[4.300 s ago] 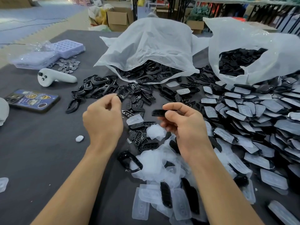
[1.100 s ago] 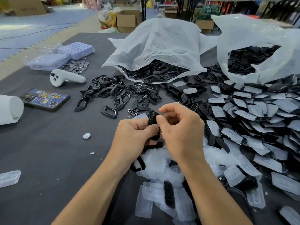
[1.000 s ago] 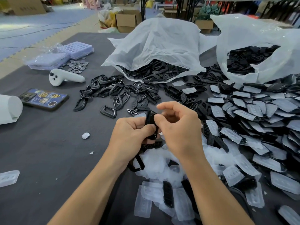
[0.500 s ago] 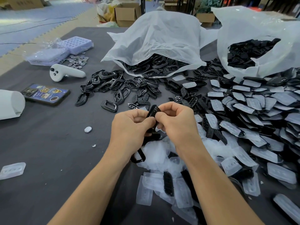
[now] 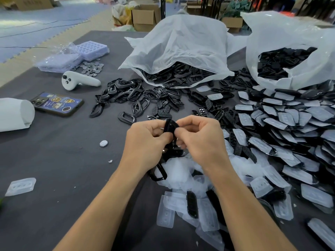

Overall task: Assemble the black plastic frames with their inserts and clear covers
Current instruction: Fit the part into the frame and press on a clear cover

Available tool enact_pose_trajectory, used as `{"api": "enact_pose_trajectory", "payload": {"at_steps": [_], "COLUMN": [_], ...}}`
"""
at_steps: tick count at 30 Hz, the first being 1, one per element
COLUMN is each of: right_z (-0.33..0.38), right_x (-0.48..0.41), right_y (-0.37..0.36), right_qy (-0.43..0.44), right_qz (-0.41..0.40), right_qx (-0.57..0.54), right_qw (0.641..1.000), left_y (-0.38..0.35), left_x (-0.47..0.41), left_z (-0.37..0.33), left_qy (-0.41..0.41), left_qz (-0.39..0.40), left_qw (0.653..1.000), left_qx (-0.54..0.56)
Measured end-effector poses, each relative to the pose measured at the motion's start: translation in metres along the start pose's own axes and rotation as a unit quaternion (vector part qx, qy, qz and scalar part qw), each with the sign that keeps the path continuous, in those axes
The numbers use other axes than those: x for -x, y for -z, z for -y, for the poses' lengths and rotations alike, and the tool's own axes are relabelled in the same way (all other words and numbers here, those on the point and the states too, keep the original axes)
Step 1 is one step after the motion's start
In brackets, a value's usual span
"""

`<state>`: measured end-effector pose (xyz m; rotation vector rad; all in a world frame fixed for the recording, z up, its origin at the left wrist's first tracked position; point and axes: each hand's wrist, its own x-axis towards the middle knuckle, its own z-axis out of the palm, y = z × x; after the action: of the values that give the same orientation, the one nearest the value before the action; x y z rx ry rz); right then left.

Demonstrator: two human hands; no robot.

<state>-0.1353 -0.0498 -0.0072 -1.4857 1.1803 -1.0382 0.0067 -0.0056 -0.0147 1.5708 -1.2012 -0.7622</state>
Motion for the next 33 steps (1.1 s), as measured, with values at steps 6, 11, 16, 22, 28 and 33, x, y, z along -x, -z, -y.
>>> {"api": "enact_pose_trajectory", "payload": {"at_steps": [6, 11, 16, 22, 28, 33], "right_z": [-0.004, 0.001, 0.011, 0.008, 0.013, 0.014], "right_x": [-0.002, -0.014, -0.051, -0.072, -0.057, -0.013], "right_y": [0.001, -0.015, -0.038, -0.046, -0.025, -0.006], "right_qy": [0.026, 0.081, 0.095, 0.069, 0.049, -0.016], "right_qz": [-0.023, 0.022, 0.121, 0.155, 0.055, 0.030], "right_qx": [0.085, 0.223, 0.385, 0.454, 0.268, -0.025], "right_qw": [0.996, 0.971, 0.910, 0.875, 0.961, 0.999], "left_y": [0.031, 0.039, 0.034, 0.034, 0.033, 0.024], "left_x": [-0.025, -0.031, -0.030, -0.032, -0.032, -0.025], "left_z": [0.012, 0.016, 0.018, 0.021, 0.022, 0.015], "left_qy": [0.110, 0.129, 0.119, 0.126, 0.138, 0.137], "left_qz": [-0.179, -0.159, -0.124, -0.103, -0.123, -0.098], "left_qw": [0.962, 0.946, 0.950, 0.949, 0.951, 0.958], "left_qx": [0.174, 0.250, 0.260, 0.269, 0.249, 0.232]}}
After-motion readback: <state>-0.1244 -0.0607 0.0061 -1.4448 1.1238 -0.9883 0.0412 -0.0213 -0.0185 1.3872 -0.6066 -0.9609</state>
